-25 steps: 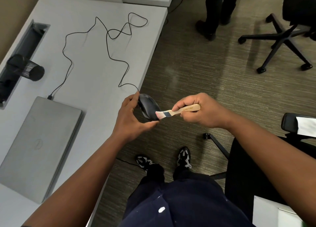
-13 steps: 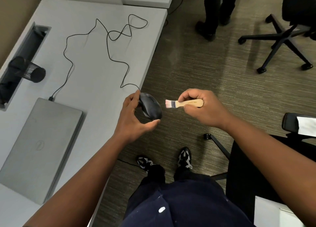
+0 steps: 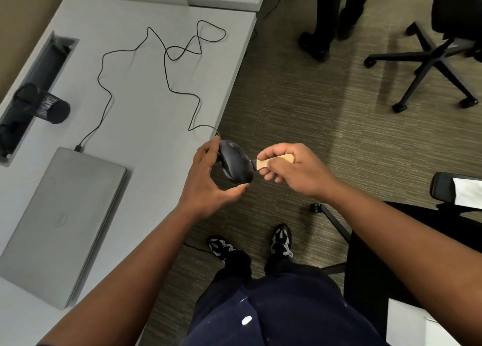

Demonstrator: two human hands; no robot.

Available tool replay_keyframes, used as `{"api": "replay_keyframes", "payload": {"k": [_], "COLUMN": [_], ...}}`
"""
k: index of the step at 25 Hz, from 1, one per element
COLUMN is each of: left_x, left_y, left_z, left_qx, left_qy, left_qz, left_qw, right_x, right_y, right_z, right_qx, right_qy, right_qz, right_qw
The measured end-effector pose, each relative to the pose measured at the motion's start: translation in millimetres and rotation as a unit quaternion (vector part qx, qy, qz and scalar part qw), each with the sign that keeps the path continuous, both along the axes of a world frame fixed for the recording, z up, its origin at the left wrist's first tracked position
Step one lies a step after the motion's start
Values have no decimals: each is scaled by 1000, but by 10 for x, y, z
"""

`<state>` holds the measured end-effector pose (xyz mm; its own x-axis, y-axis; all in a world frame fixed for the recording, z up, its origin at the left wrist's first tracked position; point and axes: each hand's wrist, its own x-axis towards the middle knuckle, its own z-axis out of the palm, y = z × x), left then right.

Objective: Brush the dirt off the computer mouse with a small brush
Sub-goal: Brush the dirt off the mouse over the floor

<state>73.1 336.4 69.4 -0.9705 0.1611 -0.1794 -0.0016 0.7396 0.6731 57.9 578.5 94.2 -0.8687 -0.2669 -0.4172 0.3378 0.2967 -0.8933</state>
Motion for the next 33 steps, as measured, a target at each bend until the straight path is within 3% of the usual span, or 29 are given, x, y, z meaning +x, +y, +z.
{"api": "replay_keyframes", "payload": {"k": [18, 33], "left_x": [34, 74], "left_y": [10, 63], "left_z": [101, 57], "left_qx": [35, 145], "left_qy": [12, -16], "left_qz": [19, 41], "left_qw": [999, 988], "right_x": [68, 139], "right_y": [24, -86], "right_z": [14, -43], "right_qx": [-52, -100], "right_qy": [-16, -50], "right_qz": [-28, -60], "right_qw": [998, 992]}}
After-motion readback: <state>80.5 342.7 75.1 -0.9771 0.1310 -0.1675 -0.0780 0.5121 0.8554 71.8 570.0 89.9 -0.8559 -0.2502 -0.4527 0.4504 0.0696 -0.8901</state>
